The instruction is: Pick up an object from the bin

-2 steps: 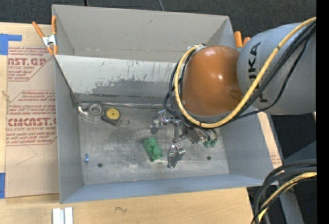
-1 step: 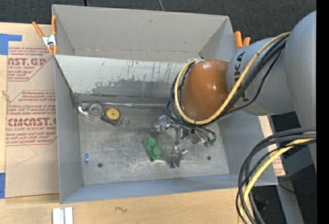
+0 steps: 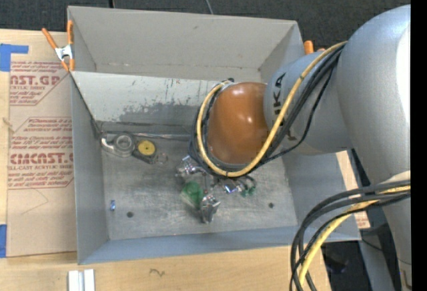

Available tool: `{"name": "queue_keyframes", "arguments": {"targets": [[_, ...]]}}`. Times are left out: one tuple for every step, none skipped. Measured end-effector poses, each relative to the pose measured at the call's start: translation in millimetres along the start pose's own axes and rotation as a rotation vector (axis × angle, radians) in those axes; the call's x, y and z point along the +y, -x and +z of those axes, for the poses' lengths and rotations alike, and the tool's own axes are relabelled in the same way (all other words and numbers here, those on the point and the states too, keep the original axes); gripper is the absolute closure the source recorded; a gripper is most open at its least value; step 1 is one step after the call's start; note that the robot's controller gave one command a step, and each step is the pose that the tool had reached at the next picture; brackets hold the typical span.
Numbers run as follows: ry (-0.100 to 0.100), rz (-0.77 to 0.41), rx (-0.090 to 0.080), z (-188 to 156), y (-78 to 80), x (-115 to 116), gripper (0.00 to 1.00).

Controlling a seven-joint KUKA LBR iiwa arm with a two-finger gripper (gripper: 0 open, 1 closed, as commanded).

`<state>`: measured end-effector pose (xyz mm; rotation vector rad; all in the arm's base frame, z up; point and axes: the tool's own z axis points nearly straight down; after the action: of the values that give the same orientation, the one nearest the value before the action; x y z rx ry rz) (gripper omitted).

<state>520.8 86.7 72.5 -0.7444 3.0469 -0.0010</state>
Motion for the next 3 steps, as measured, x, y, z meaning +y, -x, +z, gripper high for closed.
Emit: {"name": "queue_keyframes", "arguments": {"targets": [[0.003, 0.004, 0.011, -1, -2.8, -2, 1.0], [0.001, 0.005, -0.004, 0, 0.1, -2, 0.0], [0.002, -0.007, -0.005, 0, -17.8, -49, 0.0]]}}
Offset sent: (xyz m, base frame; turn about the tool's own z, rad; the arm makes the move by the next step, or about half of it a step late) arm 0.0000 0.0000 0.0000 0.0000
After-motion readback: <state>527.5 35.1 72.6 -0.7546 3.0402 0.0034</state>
